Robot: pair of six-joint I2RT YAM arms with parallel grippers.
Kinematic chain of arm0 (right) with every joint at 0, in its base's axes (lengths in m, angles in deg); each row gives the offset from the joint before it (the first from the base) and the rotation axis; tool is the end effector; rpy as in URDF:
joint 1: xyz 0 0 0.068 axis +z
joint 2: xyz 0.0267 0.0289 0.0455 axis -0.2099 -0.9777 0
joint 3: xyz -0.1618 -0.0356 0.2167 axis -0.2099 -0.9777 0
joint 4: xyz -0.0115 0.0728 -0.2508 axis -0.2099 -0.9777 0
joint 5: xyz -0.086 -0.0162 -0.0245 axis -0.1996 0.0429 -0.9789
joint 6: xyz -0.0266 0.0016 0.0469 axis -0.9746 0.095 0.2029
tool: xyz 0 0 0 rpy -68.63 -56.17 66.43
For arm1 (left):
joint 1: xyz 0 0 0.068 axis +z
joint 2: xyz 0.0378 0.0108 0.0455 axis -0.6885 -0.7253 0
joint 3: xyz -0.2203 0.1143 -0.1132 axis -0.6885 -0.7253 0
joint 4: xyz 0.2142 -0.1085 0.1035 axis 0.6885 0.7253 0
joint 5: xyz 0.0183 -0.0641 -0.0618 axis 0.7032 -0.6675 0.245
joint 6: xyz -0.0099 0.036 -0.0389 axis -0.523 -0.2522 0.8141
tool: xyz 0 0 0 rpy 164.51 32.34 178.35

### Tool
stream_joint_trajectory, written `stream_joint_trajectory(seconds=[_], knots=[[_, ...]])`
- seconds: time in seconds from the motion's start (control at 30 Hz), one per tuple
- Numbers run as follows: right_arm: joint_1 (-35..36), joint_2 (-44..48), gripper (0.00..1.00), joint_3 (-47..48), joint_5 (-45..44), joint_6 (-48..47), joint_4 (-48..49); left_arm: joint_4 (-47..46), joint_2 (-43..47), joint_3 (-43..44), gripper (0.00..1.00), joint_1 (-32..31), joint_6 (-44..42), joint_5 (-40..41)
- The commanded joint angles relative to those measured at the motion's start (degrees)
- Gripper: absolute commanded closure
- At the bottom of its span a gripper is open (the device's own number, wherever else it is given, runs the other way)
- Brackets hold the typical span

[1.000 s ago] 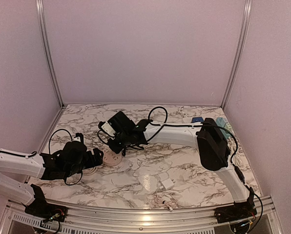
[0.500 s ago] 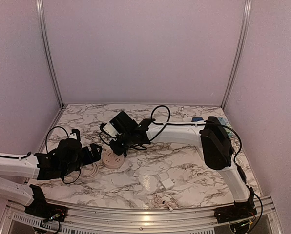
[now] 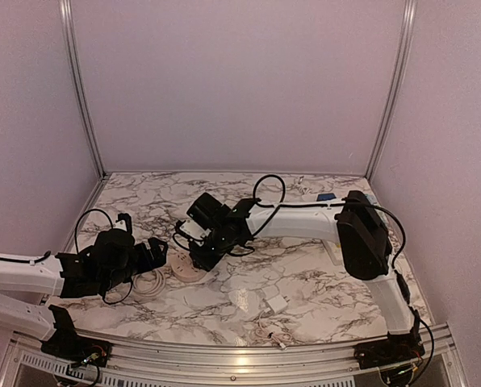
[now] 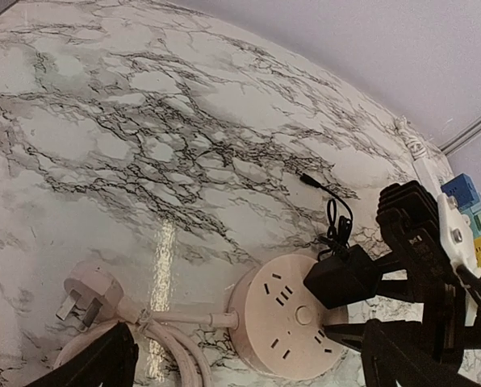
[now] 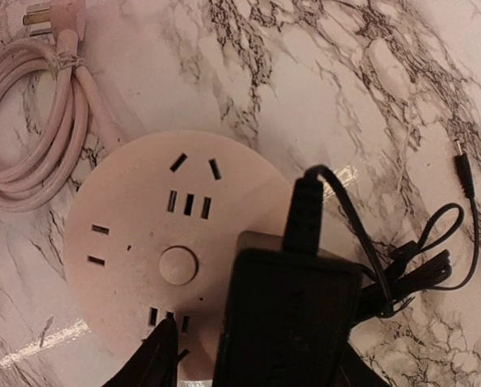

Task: Insert the plug
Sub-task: Insert the plug into the socket slot, then pick up the plug from the center of the board.

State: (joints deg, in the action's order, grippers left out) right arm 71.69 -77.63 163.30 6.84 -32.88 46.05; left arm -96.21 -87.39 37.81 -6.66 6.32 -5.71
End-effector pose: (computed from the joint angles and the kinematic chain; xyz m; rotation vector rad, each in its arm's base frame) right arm 0.2541 0.4331 0.1668 -1.3197 2.3201 0.3654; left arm 0.1509 -0.1557 0.1870 -0.2607 2.0545 -0.5897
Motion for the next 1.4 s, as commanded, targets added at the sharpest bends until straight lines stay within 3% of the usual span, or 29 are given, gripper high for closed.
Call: stream_joint_trajectory(seconds=[0.0, 0.27, 0.53, 0.87, 1.0, 1.37], knots=[[0.4, 0.6, 0.50, -3.5, 1.0, 1.2, -7.0, 1.8, 1.3, 0.9, 0.01, 0.4, -0.8, 1.5], [0.2, 10.7, 0.47, -7.7, -0.2, 2.9, -6.5, 3.3, 3.1, 1.5, 0.01, 0.3, -1.2, 1.7], [-0.2, 27.8, 0.48, -29.9, -6.3, 10.0, -3.9, 5.0, 6.9, 0.5, 0.01, 0.2, -2.9, 0.4], [0.5, 40.8, 0.48, -50.6, -5.4, 20.8, -2.2, 5.1, 8.8, -0.4, 0.01, -0.3, -5.0, -0.8], [2.1, 42.0, 0.47, -53.7, -3.9, 24.0, 0.5, 4.7, 8.2, -0.2, 0.01, -0.6, -5.7, -0.6], [5.4, 40.6, 0.44, -51.1, -5.0, 26.9, -0.4, 5.0, 9.0, -0.5, 0.01, -0.9, -5.9, 0.4]])
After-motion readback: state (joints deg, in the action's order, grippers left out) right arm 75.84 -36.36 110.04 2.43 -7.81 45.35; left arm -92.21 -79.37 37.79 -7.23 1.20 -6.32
